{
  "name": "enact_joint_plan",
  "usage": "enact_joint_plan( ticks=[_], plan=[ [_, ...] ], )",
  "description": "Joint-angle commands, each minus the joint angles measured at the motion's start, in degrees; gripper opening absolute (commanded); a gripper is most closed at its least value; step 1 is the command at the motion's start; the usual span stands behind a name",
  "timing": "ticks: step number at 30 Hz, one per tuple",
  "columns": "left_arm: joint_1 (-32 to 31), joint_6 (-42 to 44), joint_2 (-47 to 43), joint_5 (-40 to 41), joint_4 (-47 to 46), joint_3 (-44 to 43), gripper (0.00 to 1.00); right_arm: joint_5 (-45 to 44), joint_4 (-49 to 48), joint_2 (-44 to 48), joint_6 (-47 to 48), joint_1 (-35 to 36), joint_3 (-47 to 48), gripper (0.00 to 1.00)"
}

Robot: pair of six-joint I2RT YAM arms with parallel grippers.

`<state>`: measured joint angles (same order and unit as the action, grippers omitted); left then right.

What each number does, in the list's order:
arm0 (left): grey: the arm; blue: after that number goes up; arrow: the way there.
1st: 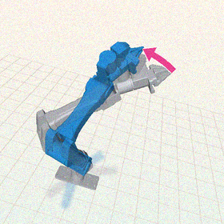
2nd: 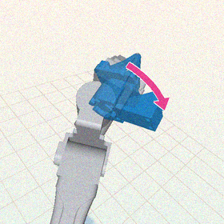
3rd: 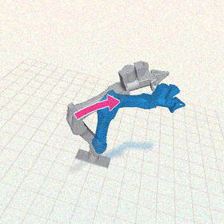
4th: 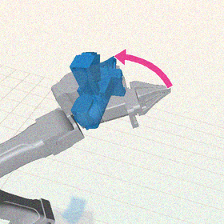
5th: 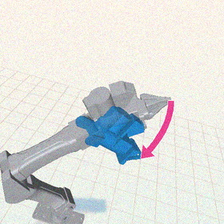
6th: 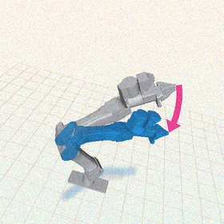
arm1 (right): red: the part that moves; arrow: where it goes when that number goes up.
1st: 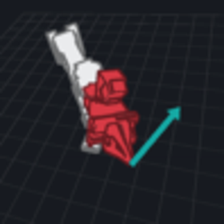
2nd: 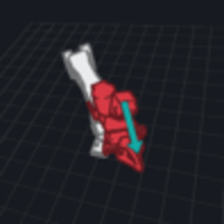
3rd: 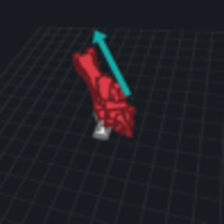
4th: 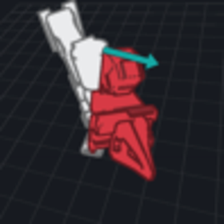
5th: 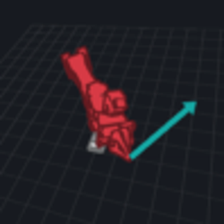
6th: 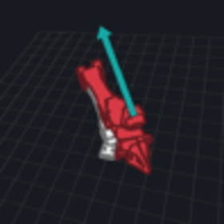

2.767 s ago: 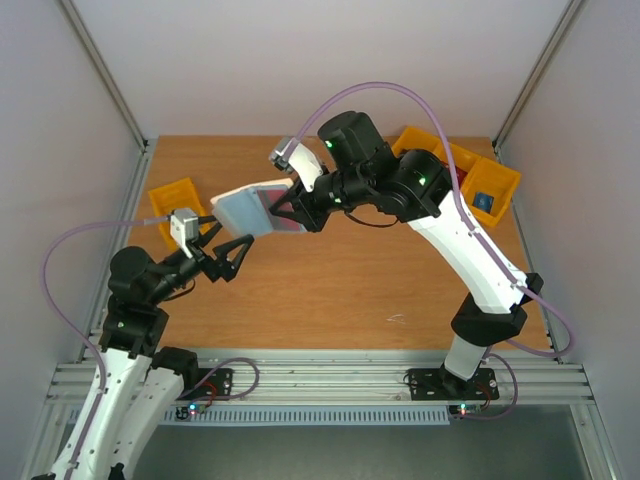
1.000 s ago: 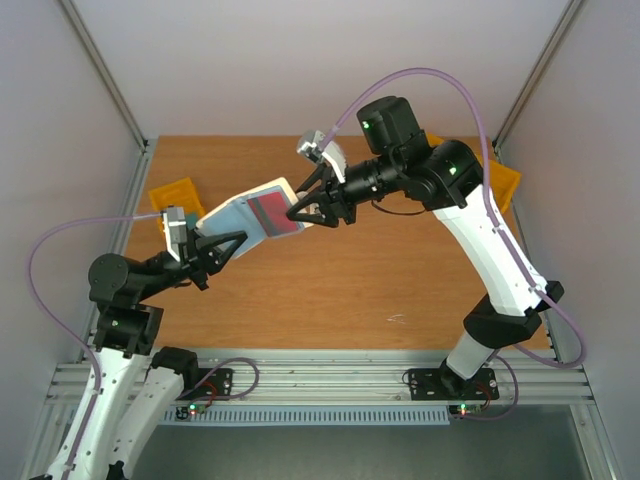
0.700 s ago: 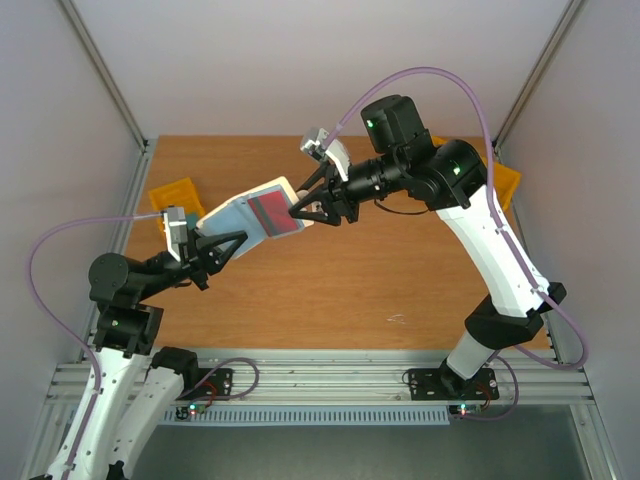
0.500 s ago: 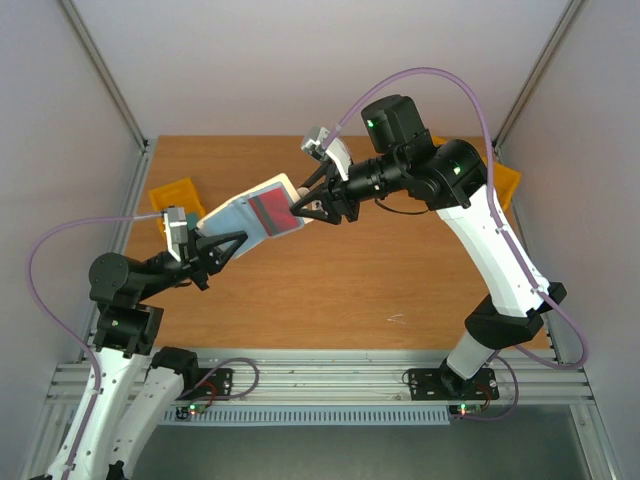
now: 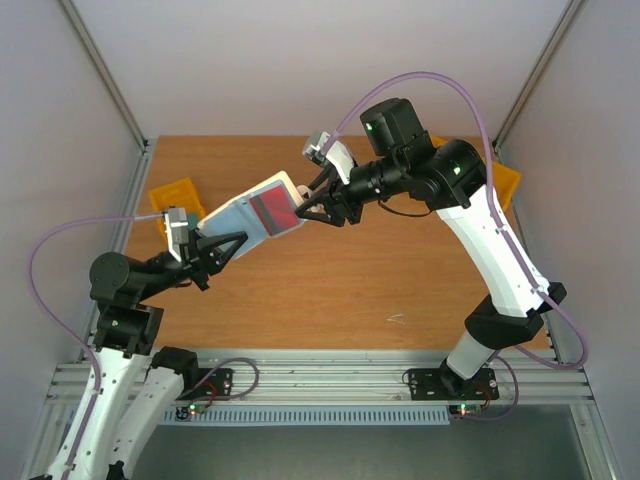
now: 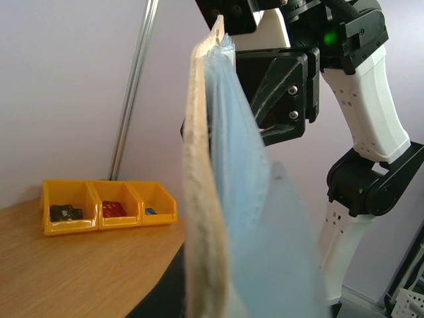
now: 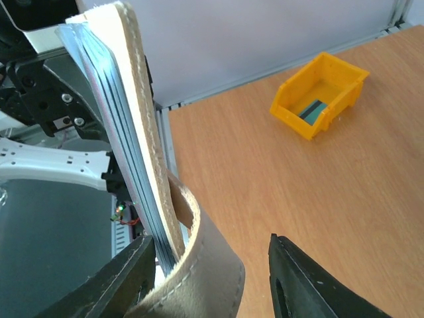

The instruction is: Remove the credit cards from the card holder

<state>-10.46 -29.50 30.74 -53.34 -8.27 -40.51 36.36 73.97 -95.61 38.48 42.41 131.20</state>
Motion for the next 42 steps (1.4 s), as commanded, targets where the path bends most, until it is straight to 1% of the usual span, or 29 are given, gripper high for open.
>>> enact_joint_plan(
  ticks=[1,3,7,12,20,27,36,39,42],
  plan=[
    [0.29,1.17,-0.89,-0.44,-0.97,-0.72,0.0,-3.32,2.05,1.34,2.02,-0.17,0.9,0.47],
    [0.31,1.21,-0.82,-0.45,-0.92,-0.63,0.0,-3.31,1.82,1.24,1.67,-0.14,0.9,0.47],
    [0.26,1.12,-0.6,-0.43,-1.26,-0.67,0.0,-0.61,1.27,0.32,0.12,-0.14,0.49,0.47],
    [0.27,1.28,-0.75,-0.74,-1.07,-0.64,0.0,-1.45,-0.08,-0.05,-0.79,-0.14,-0.38,0.47],
    [0.28,1.5,-0.66,-1.3,-1.75,-0.19,0.0,-0.42,-3.84,-0.8,-2.55,1.35,-2.07,0.53],
    [0.26,1.79,-1.05,-1.55,-2.09,0.46,0.0,0.96,-6.37,-1.78,-3.39,2.0,-2.0,0.54],
    [0.26,2.14,-1.52,-0.39,-2.27,1.9,0.0,2.57,-7.61,-3.82,-2.53,7.37,-1.79,0.59],
    [0.33,2.37,-1.86,-0.32,-1.85,2.36,0.0,2.73,-8.24,-4.14,-3.02,8.46,-2.01,0.59],
    [0.35,2.43,-1.84,-0.29,-1.68,2.43,0.0,0.76,-8.81,-4.23,-3.69,8.91,-2.53,0.58]
  ],
)
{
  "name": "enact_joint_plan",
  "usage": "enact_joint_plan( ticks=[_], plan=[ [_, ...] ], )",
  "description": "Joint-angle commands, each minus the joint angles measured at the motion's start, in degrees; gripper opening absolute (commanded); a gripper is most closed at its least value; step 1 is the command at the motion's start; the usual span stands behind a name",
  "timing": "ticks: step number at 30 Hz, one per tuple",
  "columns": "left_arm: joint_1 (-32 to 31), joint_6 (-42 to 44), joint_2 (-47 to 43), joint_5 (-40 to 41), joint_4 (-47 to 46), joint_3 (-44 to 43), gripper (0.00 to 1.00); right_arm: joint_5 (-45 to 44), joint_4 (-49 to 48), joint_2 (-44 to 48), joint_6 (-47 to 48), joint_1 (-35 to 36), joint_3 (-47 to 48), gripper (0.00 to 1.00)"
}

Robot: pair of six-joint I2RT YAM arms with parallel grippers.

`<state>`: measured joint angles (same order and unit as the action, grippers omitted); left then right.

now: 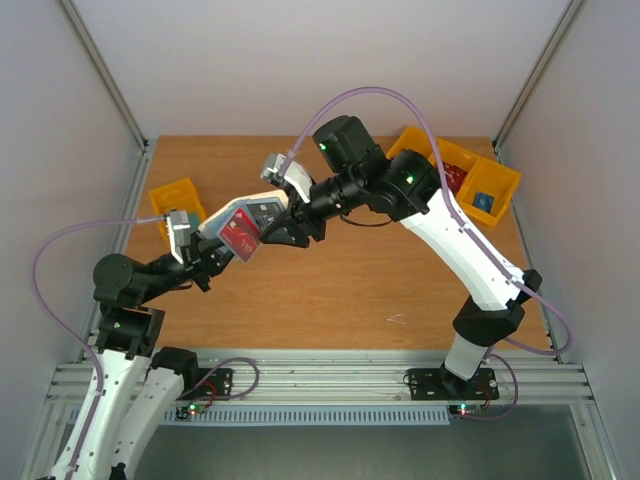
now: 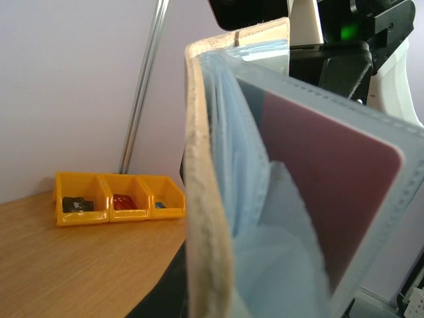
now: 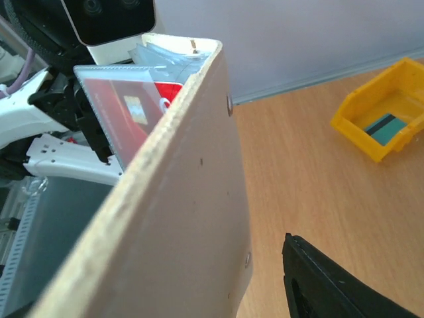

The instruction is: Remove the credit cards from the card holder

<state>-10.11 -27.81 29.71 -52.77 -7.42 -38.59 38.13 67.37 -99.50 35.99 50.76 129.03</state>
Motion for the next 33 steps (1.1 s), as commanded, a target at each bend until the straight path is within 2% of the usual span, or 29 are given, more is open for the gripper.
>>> enact_joint_plan(
  ticks=[1,3,7,8,10,12,16,18,22,24,25,27,29,32,33],
  plan=[
    [0.0,0.81,-0.73,-0.8,-2.57,0.51,0.0,-2.72,-2.64,-0.26,-1.61,0.56,-0.62,0.57],
    [-0.04,0.75,-0.63,-0.56,-2.6,0.66,0.0,-5.21,-3.81,-0.04,-2.75,0.57,-1.44,0.52],
    [0.08,0.33,-0.5,0.57,-2.39,0.96,0.01,-6.76,-5.33,-0.11,-5.67,0.65,-2.4,0.19],
    [0.24,0.37,-0.48,0.83,-1.66,0.9,0.07,-7.32,-5.13,-0.16,-6.06,0.58,-2.23,0.13],
    [0.47,1.0,-0.66,1.14,0.01,0.78,0.37,-8.5,-4.46,-0.02,-6.1,0.44,-1.81,0.03],
    [0.81,1.49,-0.96,0.11,0.52,1.15,0.56,-9.63,-3.0,0.31,-6.12,-0.09,-1.36,0.01],
    [1.39,0.94,-1.32,-5.25,-0.8,2.35,0.74,-10.63,1.78,0.19,-4.48,-0.82,1.37,0.01],
    [1.41,0.54,-1.3,-6.98,-1.6,2.55,0.79,-10.59,3.4,0.19,-3.63,-0.84,2.13,0.01],
    [1.41,0.15,-0.43,-5.16,-2.66,1.91,0.82,-6.85,4.23,0.21,-2.61,-0.84,2.23,0.01],
    [1.41,-0.28,-0.03,-5.37,-3.34,1.91,0.76,-6.09,4.28,0.18,-2.04,-0.84,2.4,0.01],
    [1.41,-0.52,-0.01,-5.22,-3.46,1.91,0.69,-5.11,4.4,0.23,-1.43,-0.8,2.25,0.01],
    [1.41,-0.74,-0.01,-3.79,-3.47,1.91,0.43,-0.97,4.61,0.44,0.01,-0.84,1.9,0.01],
    [1.41,-0.82,-0.05,-2.46,-3.52,1.94,0.26,1.98,4.55,0.41,0.67,-0.83,1.76,0.01],
    [1.41,-1.87,0.2,-3.05,-4.44,2.48,0.17,4.43,4.62,-0.05,1.12,-0.84,1.78,0.01],
    [1.41,-2.24,0.15,-3.45,-4.55,2.84,0.08,4.75,4.61,-0.15,1.18,-0.84,1.76,0.01]
  ],
)
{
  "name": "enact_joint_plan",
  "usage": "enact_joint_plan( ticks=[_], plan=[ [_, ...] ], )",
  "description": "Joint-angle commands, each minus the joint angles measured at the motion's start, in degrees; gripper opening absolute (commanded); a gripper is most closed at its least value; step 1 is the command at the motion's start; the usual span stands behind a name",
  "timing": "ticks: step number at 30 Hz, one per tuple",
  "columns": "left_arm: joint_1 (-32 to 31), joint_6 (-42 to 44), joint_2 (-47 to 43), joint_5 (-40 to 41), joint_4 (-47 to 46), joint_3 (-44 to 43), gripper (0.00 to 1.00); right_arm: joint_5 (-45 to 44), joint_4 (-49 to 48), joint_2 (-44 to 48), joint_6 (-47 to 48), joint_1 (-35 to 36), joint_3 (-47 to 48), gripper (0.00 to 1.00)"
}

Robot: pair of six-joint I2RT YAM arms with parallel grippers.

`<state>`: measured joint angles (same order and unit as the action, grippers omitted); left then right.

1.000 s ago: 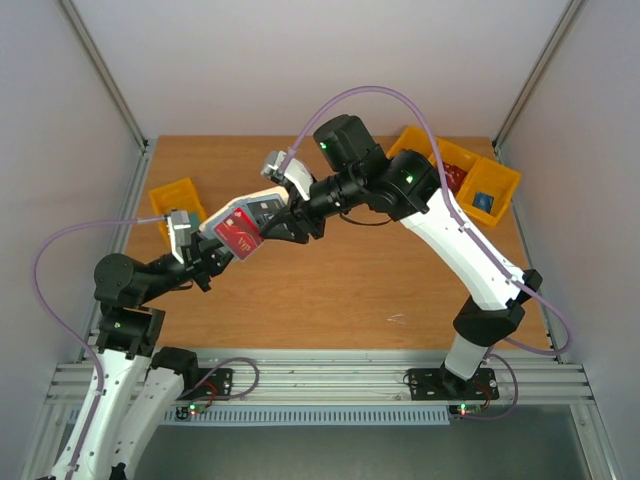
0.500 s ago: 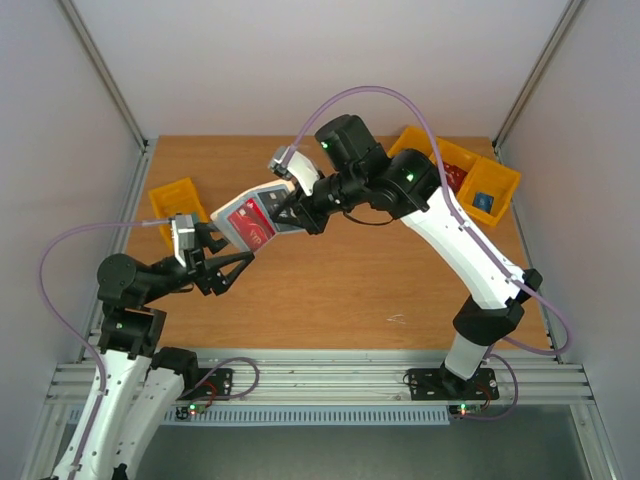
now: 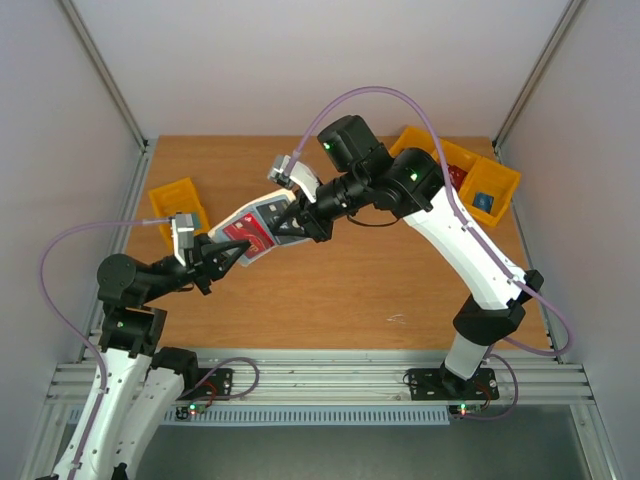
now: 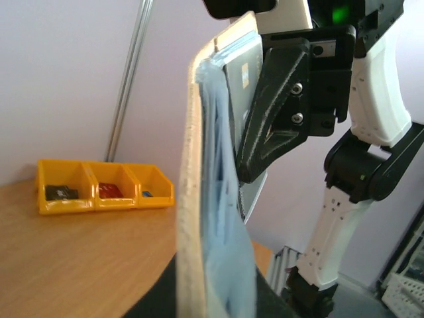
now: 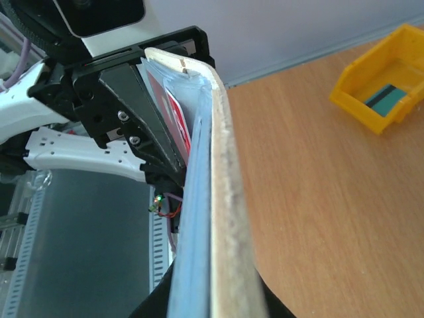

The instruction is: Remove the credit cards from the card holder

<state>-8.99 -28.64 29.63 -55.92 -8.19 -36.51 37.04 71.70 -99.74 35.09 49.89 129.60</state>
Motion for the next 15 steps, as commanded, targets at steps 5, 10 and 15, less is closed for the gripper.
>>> enact_joint_plan(
  ticks=[5,10,15],
  plan=[
    [0.29,-1.63,-0.36,-1.17,-4.04,1.23,0.0,5.76,-0.28,0.11,2.39,-1.12,0.09,0.05],
    [0.29,0.83,-0.88,14.83,8.24,0.52,0.0,-5.87,-2.86,0.46,-7.48,-8.79,-2.03,0.38],
    [0.3,9.93,0.27,45.4,23.93,-0.17,0.0,-19.38,-1.66,2.18,-12.42,-12.46,-1.96,0.41]
  ],
)
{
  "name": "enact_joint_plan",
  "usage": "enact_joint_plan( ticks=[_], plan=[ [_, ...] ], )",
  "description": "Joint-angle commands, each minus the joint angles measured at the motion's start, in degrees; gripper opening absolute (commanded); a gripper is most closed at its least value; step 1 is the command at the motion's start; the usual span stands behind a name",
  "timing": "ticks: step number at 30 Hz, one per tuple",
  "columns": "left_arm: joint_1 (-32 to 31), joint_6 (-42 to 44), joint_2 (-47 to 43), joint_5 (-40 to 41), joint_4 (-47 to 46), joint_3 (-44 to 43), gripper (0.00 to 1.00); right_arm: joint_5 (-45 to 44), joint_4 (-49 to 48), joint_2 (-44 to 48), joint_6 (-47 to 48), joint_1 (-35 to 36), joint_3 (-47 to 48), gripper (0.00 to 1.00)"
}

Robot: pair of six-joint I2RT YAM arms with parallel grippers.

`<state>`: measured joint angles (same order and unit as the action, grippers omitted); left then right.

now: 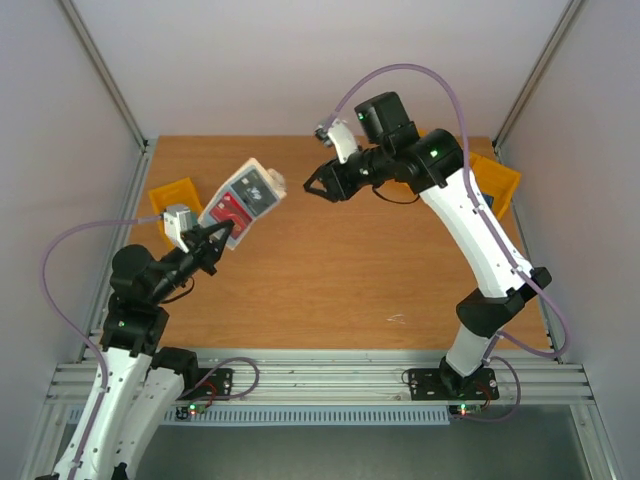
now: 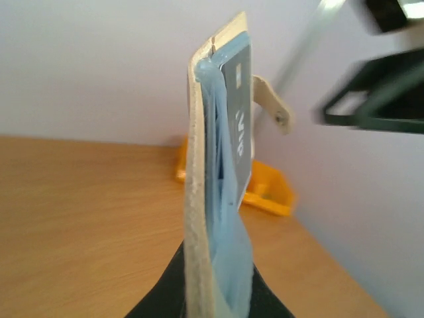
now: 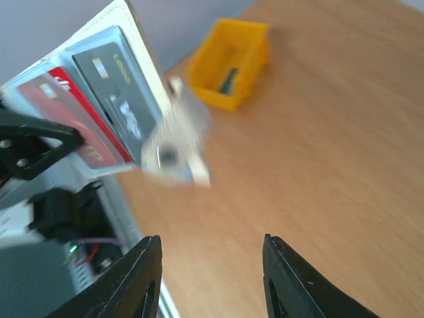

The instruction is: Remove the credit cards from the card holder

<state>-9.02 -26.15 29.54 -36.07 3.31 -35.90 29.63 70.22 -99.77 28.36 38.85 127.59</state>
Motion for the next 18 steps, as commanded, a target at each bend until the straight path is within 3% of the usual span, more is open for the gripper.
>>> enact_joint_plan(
  ticks=[1,5,7,10,14,18],
  plan=[
    [0.38,9.48,0.68,29.31,14.86,-0.75,0.0,-12.19,0.07,2.4,-5.64,-1.34,-0.11,0.41],
    [0.33,14.6,1.48,29.93,17.91,-1.09,0.0,-7.06,-1.42,2.74,0.47,5.94,-2.64,0.38],
    [0.39,13.73,1.03,20.27,14.83,-1.05,0.0,2.24,-2.91,2.3,4.76,10.42,-4.08,0.38],
    [0.71,6.62,0.7,3.16,3.16,-0.28,0.0,16.24,-8.76,0.99,3.56,12.46,-5.23,0.37],
    [1.28,-7.95,1.19,-14.84,-17.45,0.71,0.0,16.62,-11.57,0.19,1.35,11.19,-5.02,0.36],
    [1.28,-9.04,1.05,-20.05,-19.01,0.27,0.0,17.36,-12.11,-0.14,-1.46,8.51,-5.58,0.33]
  ],
)
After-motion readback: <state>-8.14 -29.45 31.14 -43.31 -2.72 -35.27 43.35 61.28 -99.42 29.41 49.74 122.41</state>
